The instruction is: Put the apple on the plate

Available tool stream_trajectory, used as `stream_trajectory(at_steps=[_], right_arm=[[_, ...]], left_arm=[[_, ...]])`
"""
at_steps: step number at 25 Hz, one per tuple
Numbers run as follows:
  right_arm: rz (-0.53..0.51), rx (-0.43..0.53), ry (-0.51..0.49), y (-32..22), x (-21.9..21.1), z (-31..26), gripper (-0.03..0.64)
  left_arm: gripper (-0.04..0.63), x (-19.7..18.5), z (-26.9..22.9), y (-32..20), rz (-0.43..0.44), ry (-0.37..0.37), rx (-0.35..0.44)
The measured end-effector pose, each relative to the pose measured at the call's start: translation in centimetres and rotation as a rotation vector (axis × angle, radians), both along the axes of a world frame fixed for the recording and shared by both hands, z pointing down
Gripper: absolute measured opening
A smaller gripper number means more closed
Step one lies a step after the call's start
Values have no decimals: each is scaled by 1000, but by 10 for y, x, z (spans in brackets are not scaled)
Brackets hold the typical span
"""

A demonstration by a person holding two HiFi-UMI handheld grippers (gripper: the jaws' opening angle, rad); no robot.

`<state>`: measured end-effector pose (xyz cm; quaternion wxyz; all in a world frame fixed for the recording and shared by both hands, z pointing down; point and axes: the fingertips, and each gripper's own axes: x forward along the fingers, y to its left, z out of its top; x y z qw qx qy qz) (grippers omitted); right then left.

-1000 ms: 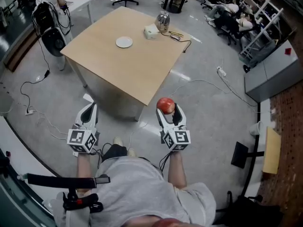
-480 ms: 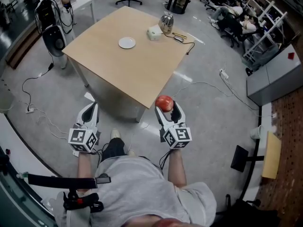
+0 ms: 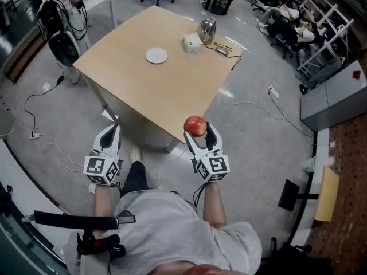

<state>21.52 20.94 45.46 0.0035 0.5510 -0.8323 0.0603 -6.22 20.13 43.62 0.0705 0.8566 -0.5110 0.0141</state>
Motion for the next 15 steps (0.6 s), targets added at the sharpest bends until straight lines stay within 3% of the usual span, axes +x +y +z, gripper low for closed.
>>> stream_trajectory(at_steps=[15], right_arm=[[54, -51, -45, -142, -73, -1, 365]], left_arm=[[18, -72, -5, -154, 50, 0, -34]])
